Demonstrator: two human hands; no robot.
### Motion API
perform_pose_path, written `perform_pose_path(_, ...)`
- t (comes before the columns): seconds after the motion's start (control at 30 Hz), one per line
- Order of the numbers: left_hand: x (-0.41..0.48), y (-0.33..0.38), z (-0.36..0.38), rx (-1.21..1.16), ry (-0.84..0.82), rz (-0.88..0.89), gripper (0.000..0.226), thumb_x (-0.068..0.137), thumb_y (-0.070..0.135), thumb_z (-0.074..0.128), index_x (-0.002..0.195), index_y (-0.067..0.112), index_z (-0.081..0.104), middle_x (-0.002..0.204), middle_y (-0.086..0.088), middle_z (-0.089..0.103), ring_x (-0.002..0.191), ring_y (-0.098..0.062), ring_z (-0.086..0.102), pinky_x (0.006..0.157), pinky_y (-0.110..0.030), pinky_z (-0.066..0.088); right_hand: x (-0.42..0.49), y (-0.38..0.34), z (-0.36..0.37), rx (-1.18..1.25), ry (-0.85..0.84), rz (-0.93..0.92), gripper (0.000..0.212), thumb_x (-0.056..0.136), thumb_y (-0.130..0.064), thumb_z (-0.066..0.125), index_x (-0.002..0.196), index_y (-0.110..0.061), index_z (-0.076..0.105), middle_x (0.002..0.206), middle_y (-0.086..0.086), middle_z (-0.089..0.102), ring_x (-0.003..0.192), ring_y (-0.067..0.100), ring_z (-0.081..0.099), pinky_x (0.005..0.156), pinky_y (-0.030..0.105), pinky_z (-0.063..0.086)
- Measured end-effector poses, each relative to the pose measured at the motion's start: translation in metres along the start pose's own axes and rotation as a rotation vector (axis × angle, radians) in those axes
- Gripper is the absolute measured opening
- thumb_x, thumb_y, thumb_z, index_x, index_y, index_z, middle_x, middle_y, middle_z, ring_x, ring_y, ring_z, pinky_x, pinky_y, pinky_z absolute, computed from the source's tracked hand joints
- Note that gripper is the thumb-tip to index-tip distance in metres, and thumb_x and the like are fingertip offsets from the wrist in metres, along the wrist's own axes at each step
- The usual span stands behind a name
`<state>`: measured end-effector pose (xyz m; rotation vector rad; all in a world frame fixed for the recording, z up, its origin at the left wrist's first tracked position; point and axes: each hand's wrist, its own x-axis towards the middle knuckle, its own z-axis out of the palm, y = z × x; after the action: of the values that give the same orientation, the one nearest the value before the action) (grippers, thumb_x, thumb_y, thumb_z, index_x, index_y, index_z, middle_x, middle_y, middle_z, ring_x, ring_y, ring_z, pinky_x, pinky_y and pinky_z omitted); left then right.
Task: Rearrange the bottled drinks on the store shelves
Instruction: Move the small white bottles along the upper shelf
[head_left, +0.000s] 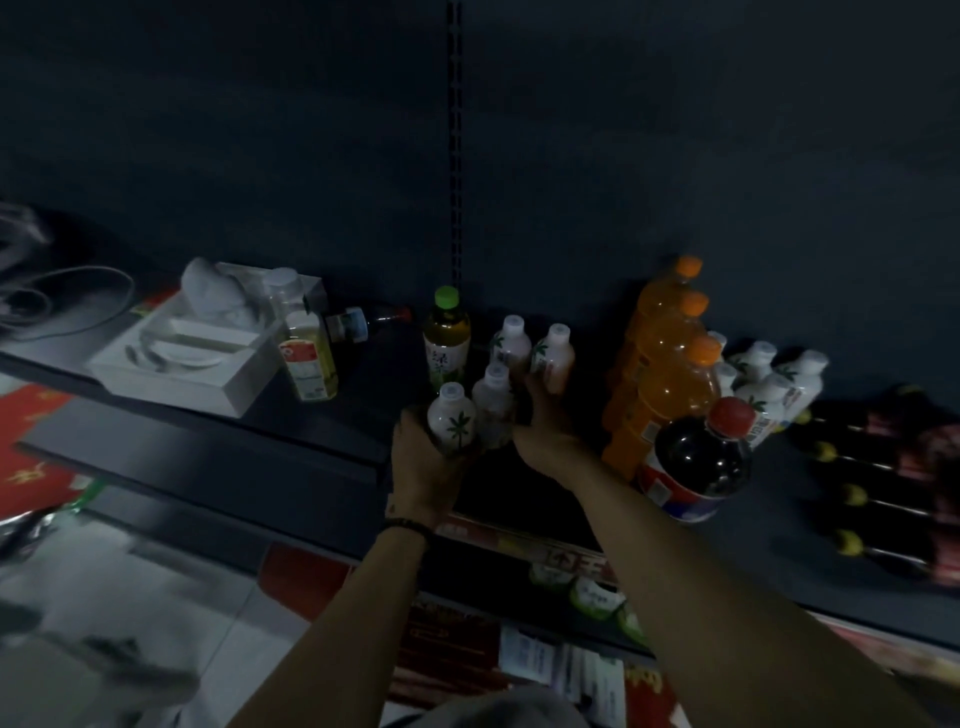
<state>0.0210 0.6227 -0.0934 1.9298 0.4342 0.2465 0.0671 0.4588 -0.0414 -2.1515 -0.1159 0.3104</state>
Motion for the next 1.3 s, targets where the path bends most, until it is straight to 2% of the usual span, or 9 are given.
perform_pose_path(0.13,0.002,-0.009,-0.017,-0.034,-0.022,0.012,0.073,0.074,0.03,0.096,0.13,0.018,0.05,0.118,-0.001,0.066,0.104,-0.024,0.069,0.081,-0.044,0.061,0.004,-0.002,0.006,0.02,0.038,0.036,0.08,0.075,-0.064,0.065,0.141,-0.079,0.022,0.163,-0.004,0.042,0.144,0.03,0.047,0.115,0.056,0.044)
perform_pose_path(0.27,0.002,-0.013,-0.028,0.007,-0.045,0.019,0.072,0.082,0.024,0.09,0.139,0.014,0.047,0.117,-0.001,0.062,0.099,-0.021,0.063,0.079,-0.035,0.054,0.008,-0.012,0.026,0.116,0.115,-0.006,0.101,0.066,-0.061,0.084,0.153,-0.045,0.036,0.144,-0.008,0.057,0.129,0.016,0.057,0.106,0.042,0.05)
perform_pose_path(0.37,0.003,-0.014,-0.036,0.025,-0.061,0.025,0.07,0.081,0.024,0.091,0.136,0.017,0.048,0.115,0.0,0.064,0.099,-0.021,0.066,0.08,-0.036,0.057,0.007,-0.007,0.022,0.147,0.133,-0.017,0.087,0.078,-0.042,0.086,0.152,-0.042,0.041,0.136,-0.015,0.054,0.122,0.009,0.054,0.096,0.03,0.046)
perform_pose_path(0.5,0.004,-0.016,-0.036,0.026,-0.066,0.029,0.068,0.08,0.025,0.092,0.132,0.019,0.049,0.114,0.0,0.066,0.099,-0.022,0.068,0.081,-0.039,0.06,0.007,0.001,0.019,0.132,0.095,0.021,0.092,0.082,-0.051,0.074,0.157,-0.053,0.023,0.153,-0.011,0.046,0.14,0.017,0.046,0.114,0.045,0.042)
perform_pose_path(0.63,0.004,-0.015,-0.037,0.01,-0.07,0.042,0.067,0.078,0.022,0.092,0.13,0.019,0.05,0.118,-0.002,0.068,0.101,-0.022,0.069,0.083,-0.042,0.062,0.005,-0.004,0.029,0.142,0.113,-0.012,0.109,0.068,-0.043,0.095,0.157,-0.039,0.031,0.148,-0.013,0.053,0.137,0.01,0.05,0.109,0.036,0.043)
perform_pose_path(0.73,0.003,-0.013,-0.043,-0.031,-0.099,0.016,0.062,0.077,0.021,0.093,0.125,0.023,0.052,0.112,0.006,0.069,0.099,-0.015,0.07,0.075,-0.032,0.059,0.003,-0.012,0.028,0.099,0.161,-0.016,0.096,0.072,-0.036,0.094,0.151,-0.039,0.04,0.14,-0.011,0.06,0.132,0.015,0.058,0.105,0.035,0.049)
perform_pose_path(0.9,-0.006,0.002,-0.065,-0.201,-0.141,0.018,0.051,0.082,0.016,0.09,0.122,0.026,0.06,0.107,0.01,0.074,0.101,-0.012,0.073,0.071,-0.018,0.059,-0.035,-0.043,0.008,0.044,0.119,-0.11,0.086,0.089,-0.043,0.078,0.158,-0.038,0.027,0.152,-0.002,0.053,0.136,0.019,0.053,0.112,0.043,0.048)
perform_pose_path(1.1,-0.018,0.094,-0.092,-0.481,-0.261,0.114,0.047,0.082,0.019,0.087,0.126,0.017,0.07,0.116,-0.01,0.079,0.11,-0.033,0.075,0.093,-0.055,0.061,-0.089,-0.111,-0.07,0.021,0.172,-0.283,0.061,0.089,-0.03,0.084,0.141,-0.035,0.052,0.127,-0.015,0.069,0.113,-0.002,0.066,0.092,0.019,0.057)
perform_pose_path(1.3,-0.03,0.201,-0.06,-0.529,-0.39,0.241,0.031,0.094,0.007,0.073,0.125,0.011,0.072,0.111,-0.007,0.082,0.102,-0.025,0.079,0.083,-0.037,0.066,-0.131,-0.13,-0.158,0.106,0.359,-0.371,0.042,0.093,-0.021,0.08,0.131,-0.026,0.063,0.116,-0.014,0.076,0.107,-0.001,0.071,0.086,0.016,0.056)
